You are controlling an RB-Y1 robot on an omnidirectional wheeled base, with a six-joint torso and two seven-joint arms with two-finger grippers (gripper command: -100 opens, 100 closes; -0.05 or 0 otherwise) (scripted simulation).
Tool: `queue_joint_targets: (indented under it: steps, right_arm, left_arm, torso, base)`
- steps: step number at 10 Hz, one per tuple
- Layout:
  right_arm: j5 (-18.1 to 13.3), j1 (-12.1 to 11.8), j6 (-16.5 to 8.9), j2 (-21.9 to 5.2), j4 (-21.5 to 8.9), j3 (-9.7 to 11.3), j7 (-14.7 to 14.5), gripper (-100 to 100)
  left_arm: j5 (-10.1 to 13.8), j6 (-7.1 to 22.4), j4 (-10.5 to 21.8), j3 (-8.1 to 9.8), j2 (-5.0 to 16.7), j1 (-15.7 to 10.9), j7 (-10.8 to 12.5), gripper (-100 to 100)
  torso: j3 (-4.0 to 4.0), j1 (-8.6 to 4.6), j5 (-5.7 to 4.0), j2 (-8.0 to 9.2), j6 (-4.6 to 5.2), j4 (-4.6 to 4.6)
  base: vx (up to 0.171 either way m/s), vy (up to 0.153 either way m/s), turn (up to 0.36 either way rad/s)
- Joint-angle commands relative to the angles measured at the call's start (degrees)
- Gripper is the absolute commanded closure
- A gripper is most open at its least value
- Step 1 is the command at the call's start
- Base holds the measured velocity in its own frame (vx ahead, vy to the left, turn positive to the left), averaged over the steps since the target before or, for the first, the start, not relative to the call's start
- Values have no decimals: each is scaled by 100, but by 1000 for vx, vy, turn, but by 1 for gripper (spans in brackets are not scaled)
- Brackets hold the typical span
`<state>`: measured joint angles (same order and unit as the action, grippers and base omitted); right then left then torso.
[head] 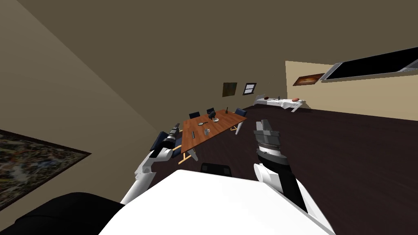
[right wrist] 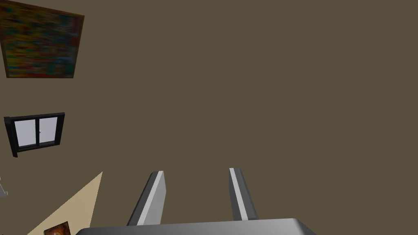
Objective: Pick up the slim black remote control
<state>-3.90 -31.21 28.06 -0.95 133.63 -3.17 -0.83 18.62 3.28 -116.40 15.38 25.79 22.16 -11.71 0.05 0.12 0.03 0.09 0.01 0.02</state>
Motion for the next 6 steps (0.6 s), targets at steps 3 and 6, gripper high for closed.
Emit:
queue_joint_targets:
  steps: [3,6]
  right_arm:
    - [0,0,0,0,0,0,0,0]
    - [0,-1,0,0,0,-1,0,0]
  left_arm:
    - [320,485,314,60,216,-106,-154,-100]
    - [750,998,825,89,523,-298,-378,-100]
  torso:
    - [-1,0,0,-2,-1,0]
    - [-1,2,1,-2,-4,0]
  base:
    - [-30,13,-124]
    - [-32,19,-181]
